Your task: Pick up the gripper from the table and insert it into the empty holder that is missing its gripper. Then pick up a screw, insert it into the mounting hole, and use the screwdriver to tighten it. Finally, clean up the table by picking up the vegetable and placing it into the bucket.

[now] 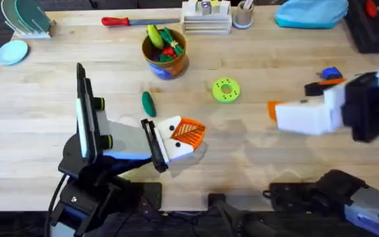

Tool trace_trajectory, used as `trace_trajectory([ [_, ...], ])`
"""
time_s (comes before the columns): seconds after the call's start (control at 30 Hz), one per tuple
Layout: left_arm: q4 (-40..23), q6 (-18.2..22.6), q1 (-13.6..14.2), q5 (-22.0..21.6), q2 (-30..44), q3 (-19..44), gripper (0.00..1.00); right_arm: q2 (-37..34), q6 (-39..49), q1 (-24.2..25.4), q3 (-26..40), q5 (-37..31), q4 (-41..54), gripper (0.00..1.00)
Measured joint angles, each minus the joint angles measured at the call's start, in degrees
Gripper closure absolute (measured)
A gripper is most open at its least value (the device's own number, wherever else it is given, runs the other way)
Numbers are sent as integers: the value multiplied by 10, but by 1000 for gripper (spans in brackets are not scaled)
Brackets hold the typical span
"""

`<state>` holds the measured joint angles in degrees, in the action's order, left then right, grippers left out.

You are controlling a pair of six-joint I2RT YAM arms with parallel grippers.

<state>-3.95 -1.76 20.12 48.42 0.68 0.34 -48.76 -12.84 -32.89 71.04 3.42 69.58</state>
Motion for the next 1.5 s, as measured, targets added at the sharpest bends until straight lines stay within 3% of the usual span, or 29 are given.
trace_trajectory([
  [0.3,0,0,0,0,0,0,993,-31,23,166,-53,-117,-54,38],
  [0.57,0,0,0,0,0,0,993,-107,91,360,-57,-143,-127,36],
  [0.77,0,0,0,0,0,0,993,-201,166,472,-57,-149,-172,36],
  [0.9,0,0,0,0,0,0,993,-267,265,509,-57,-152,-198,35],
  [1.13,0,0,0,0,0,0,993,-373,389,532,-58,-152,-249,35],
  [1.5,0,0,0,0,0,0,993,-523,436,578,-58,-120,-373,33],
])
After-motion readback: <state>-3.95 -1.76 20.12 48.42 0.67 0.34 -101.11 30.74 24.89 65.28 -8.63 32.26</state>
